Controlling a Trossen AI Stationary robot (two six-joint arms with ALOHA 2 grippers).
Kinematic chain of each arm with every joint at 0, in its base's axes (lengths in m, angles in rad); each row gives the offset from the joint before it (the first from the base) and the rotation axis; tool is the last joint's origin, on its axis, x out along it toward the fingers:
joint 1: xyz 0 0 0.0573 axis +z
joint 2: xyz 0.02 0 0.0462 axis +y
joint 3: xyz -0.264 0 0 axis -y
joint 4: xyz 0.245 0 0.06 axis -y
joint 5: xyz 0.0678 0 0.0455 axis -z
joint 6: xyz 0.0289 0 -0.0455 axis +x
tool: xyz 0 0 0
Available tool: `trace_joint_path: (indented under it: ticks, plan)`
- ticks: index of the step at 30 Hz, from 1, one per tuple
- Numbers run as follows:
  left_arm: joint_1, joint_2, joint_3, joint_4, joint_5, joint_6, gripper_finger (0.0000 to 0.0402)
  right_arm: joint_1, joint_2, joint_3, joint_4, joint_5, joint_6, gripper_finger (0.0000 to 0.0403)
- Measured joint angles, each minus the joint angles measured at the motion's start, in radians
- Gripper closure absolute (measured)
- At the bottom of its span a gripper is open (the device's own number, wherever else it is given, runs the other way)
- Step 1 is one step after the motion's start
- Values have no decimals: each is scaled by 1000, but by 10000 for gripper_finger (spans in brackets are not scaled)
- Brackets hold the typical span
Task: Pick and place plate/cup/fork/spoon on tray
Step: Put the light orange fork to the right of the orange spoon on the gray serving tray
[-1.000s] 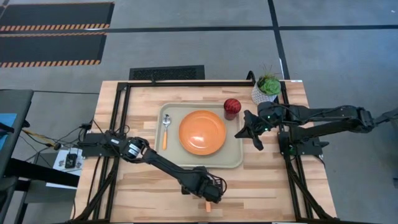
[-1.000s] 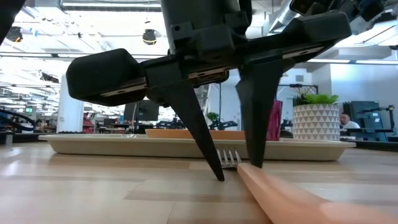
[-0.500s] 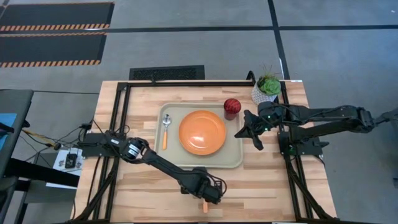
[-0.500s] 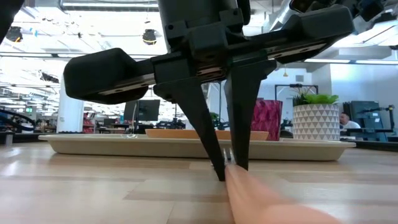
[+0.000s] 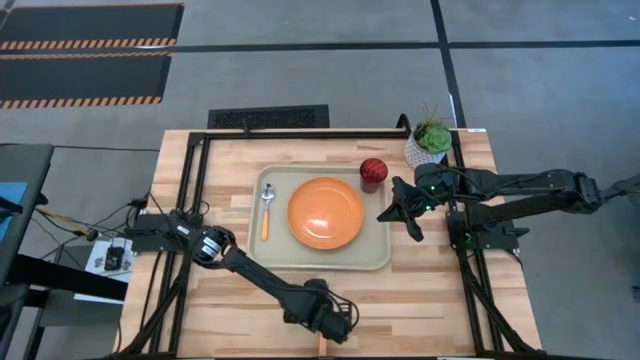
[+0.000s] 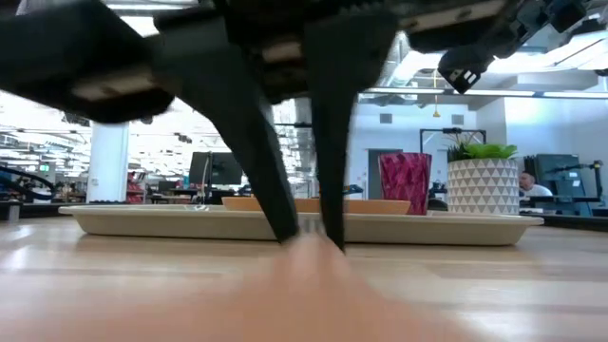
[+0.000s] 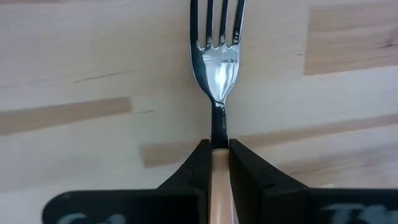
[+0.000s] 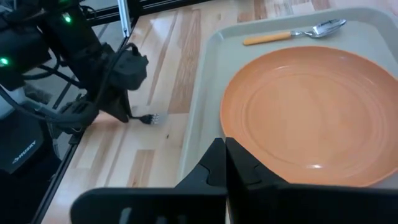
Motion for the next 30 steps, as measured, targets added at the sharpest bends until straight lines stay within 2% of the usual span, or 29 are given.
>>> trace_joint_path:
  ticks: [9, 13, 22, 30]
  plan:
    - [-52, -47, 1, -232, 24, -63, 384, 0, 0, 0, 1, 0, -5, 397]
    - [-65, -52, -40, -233, 42, -60, 385, 0, 0, 0, 0, 0, -8, 397]
    - [-84, -63, -136, -116, 38, -88, 390, 0, 0, 0, -1, -2, -7, 397]
    - [-92, -82, -141, -191, 22, -83, 390, 0, 0, 0, 0, -3, -7, 397]
